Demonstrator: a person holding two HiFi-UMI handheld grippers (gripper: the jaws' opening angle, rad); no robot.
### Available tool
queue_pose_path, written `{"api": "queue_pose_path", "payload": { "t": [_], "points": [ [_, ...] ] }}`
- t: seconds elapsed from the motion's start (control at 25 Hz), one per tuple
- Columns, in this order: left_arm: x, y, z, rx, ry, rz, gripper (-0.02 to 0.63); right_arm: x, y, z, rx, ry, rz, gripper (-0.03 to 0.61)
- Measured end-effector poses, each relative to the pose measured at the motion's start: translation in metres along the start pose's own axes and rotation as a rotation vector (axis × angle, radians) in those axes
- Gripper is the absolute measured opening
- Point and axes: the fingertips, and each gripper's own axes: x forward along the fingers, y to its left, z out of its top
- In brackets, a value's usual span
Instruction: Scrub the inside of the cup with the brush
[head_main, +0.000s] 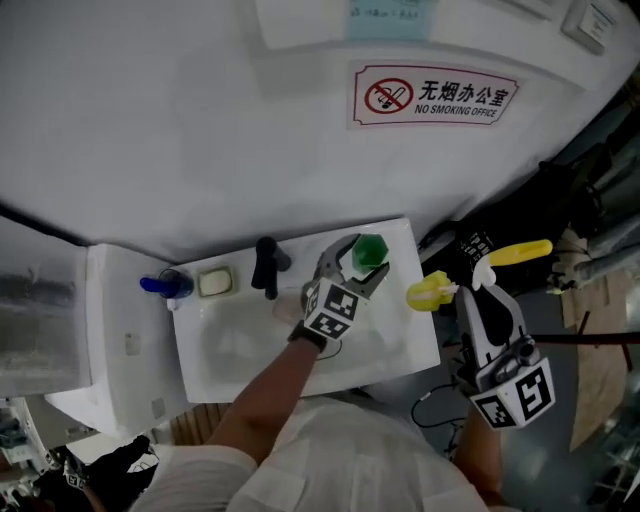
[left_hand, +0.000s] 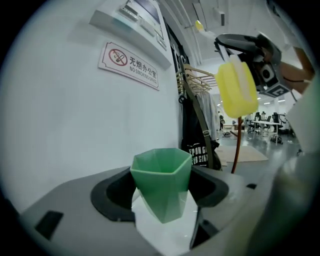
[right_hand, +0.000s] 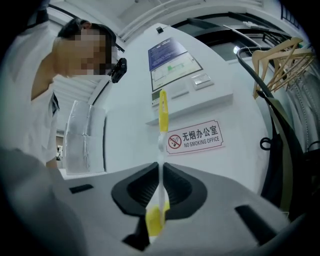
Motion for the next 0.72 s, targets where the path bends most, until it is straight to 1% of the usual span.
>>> {"api": "queue_pose_path", "payload": {
  "t": [0.24, 0.48, 0.72],
  "points": [
    [0.038, 0.012, -0.027, -0.014, -0.029, 0.023, 0.307, 0.002, -0.009, -0.020, 0.012, 0.044, -0.027, 0.029],
    [0.063, 0.019, -0.053, -0.012, -0.023, 0.027, 0.305, -0.002, -0.015, -0.035, 0.018, 0.082, -0.055, 0.029],
    [0.078, 0.021, -0.066, -0.003, -0.017, 0.033, 0.305, -0.006, -0.018, -0.047, 0.029, 0.109, -0.073, 0.029]
  ]
}}
